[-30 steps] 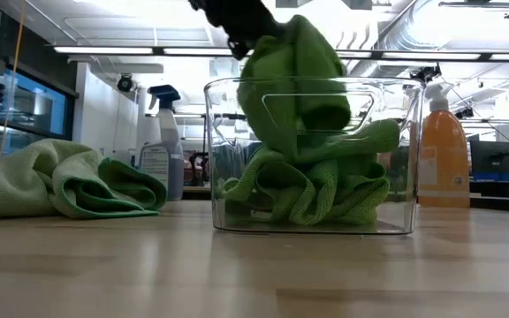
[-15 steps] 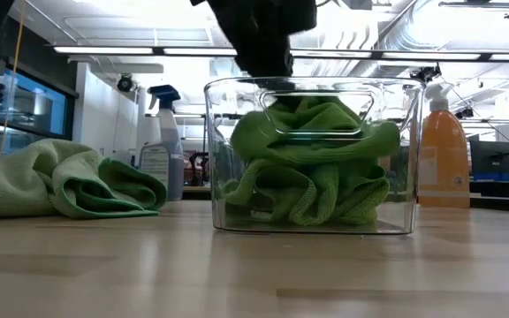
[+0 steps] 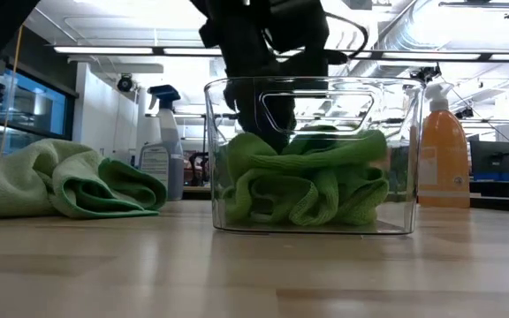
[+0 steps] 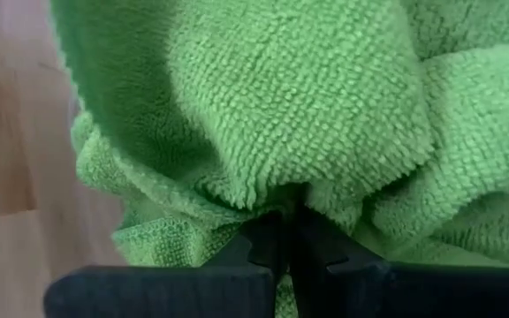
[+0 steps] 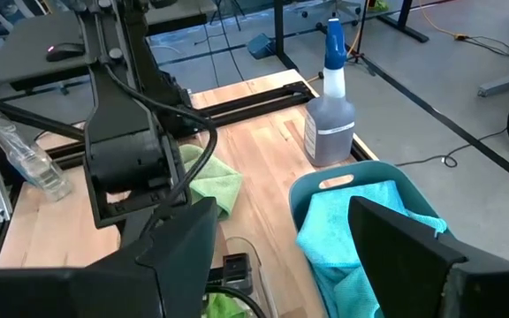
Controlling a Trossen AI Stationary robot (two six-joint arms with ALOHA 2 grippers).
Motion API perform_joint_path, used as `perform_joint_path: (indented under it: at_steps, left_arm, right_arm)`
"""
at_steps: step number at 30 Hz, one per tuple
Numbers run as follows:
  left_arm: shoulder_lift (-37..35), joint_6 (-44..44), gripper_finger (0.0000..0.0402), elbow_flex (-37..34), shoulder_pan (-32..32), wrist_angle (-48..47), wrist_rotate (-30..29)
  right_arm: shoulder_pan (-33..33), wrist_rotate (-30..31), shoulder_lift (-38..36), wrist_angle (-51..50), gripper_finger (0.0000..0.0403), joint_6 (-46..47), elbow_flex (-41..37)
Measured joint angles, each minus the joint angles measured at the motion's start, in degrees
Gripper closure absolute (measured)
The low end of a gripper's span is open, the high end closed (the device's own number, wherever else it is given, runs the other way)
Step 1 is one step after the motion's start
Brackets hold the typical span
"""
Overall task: Sort microfiber towel by color & place in baskets
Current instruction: Put the green microfiber towel into the transparent bin
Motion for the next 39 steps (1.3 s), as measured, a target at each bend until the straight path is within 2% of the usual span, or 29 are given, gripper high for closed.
perform_joint_path:
  at_steps: [5, 13, 18, 30, 39]
  left_arm:
    - [0.88, -3.51, 0.0393, 0.07, -0.03, 0.29, 0.04]
    - [1.05, -4.39, 0.0375, 0.2, -0.04, 0.06, 0.02]
    - [1.14, -8.4, 0.0346, 0.69, -0.04, -1.11, 0.0]
    - [1.49, -8.49, 0.0242, 11.39, -0.04, -12.75, 0.47]
    - [0.41, -7.18, 0.022, 16.49, 1.34, -21.09, 0.59]
  right_arm:
    - [-0.01, 0.0, 0.0, 0.0, 0.0147, 0.0, 0.0]
    - [-0.01, 0.0, 0.0, 0.03, 0.0147, 1.26, 0.0]
    - [0.0, 0.0, 0.0, 0.03, 0.0147, 1.93, 0.0]
    - [0.0, 0.0, 0.0, 0.03, 0.0147, 3.04, 0.0]
    - [0.0, -0.02, 0.0, 0.03, 0.0147, 3.04, 0.0]
